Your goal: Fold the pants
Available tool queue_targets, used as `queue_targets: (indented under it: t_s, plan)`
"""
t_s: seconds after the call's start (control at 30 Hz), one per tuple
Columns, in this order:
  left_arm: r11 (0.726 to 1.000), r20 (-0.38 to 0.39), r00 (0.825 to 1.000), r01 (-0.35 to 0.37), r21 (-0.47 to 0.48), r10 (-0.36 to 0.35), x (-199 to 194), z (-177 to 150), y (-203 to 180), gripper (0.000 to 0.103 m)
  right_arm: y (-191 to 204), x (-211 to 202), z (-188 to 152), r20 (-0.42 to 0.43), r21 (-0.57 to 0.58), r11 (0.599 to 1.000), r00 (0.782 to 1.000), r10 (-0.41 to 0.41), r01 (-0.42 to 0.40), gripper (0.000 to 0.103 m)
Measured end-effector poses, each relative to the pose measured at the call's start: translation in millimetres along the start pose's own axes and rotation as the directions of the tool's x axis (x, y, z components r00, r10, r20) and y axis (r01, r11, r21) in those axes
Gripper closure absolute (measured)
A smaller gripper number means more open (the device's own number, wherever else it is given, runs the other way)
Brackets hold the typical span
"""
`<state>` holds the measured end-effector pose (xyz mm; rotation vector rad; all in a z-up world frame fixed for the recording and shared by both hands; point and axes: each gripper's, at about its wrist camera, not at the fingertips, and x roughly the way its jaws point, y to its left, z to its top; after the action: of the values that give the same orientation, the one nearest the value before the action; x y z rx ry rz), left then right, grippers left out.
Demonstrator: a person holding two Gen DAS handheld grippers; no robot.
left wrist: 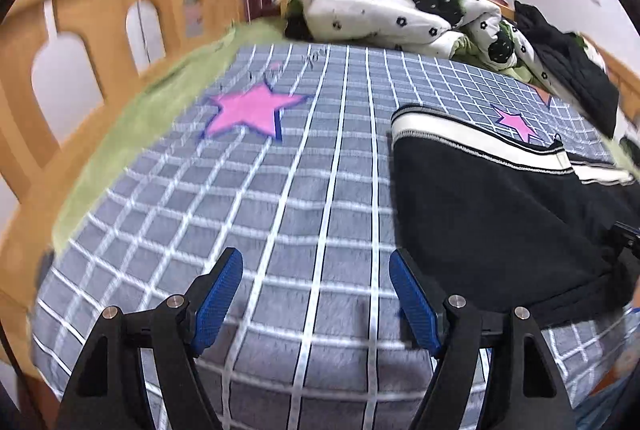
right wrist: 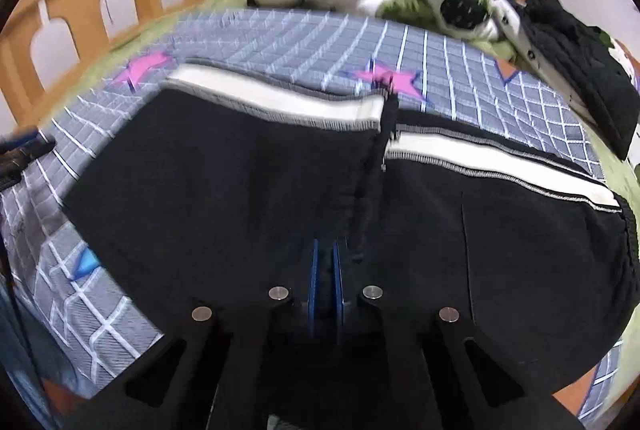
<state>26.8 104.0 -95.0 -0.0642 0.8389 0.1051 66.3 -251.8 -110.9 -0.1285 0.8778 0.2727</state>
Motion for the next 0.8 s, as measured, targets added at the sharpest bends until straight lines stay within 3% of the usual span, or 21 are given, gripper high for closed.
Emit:
queue_targets:
  t_s: [0.07,0.1,0.17,0.2,0.23,0.3,0.33,0.4,0.47,0.53,0.6,0.63,0.67,0.7,0.73,0.8]
  plan:
    - [1.0,0.016,1.0,0.005,0.025,-0.005,-2,-1,5,0.029,-21,-21,-4,0.039,0.111,0.986,0.992,0.117,-0.121,0.096]
    - [0.999,0.042,0.999,-0.018,0.043,0.017,-4,-2,8,0.029,-32,-25,-7,0.046,0.158,0.978,0.991,0.129,-0.135,0.097]
    - [0.997,0.055,0.997,-0.048,0.056,0.045,-4,-3,11,0.029,-37,-12,-12,-0.031,0.185,0.973,0.989,0.144,-0.136,0.097]
    - [0.998,0.047,0.998,-0.043,0.052,0.04,-3,-3,13,0.029,-32,4,-19,-0.131,0.161,0.98,0.981,0.141,-0.12,0.097]
    - [0.999,0.035,0.999,-0.027,0.04,0.025,-2,-3,15,0.029,-28,9,-21,-0.153,0.135,0.986,0.98,0.123,-0.103,0.096]
    - [0.999,0.019,0.999,0.038,0.001,-0.038,-3,-2,20,0.029,-19,3,-16,-0.11,0.07,0.994,0.99,0.091,-0.084,0.093]
    - [0.997,0.016,0.997,0.082,-0.014,-0.082,-6,-2,21,0.029,-19,-2,-12,-0.083,0.068,0.993,0.992,0.1,-0.094,0.089]
    - [0.992,0.007,0.992,0.127,-0.015,-0.127,-6,-1,19,0.029,-27,-12,-4,-0.008,0.127,0.984,0.991,0.13,-0.128,0.05]
    - [0.992,0.004,0.992,0.128,0.002,-0.128,-4,-3,14,0.029,-36,-1,1,-0.003,0.198,0.973,0.993,0.122,-0.119,0.046]
    - [0.993,0.0,0.993,0.116,0.017,-0.116,-1,-4,9,0.029,-41,19,4,-0.036,0.239,0.967,0.995,0.097,-0.085,0.047]
    - [0.993,-0.009,0.993,0.116,0.018,-0.116,1,-6,8,0.029,-39,52,6,-0.09,0.263,0.963,0.993,0.075,-0.049,0.06]
    - [0.993,-0.011,0.993,0.12,0.015,-0.12,1,-6,8,0.029,-40,62,5,-0.107,0.261,0.964,0.992,0.074,-0.044,0.06]
    - [0.992,-0.011,0.992,0.124,0.011,-0.124,1,-6,8,0.029,-38,66,4,-0.098,0.246,0.969,0.993,0.059,-0.033,0.065]
    - [0.991,-0.008,0.991,0.13,0.01,-0.13,0,-7,9,0.029,-29,66,4,-0.066,0.194,0.981,0.998,0.022,-0.009,0.08]
    - [0.99,-0.002,0.99,0.138,0.011,-0.138,-3,-7,9,0.029,-26,65,7,-0.069,0.167,0.986,0.998,0.006,0.006,0.083]
    - [0.984,0.015,0.984,0.177,0.02,-0.177,-9,-8,11,0.029,-37,42,11,0.005,0.226,0.972,0.998,0.065,-0.064,0.089]
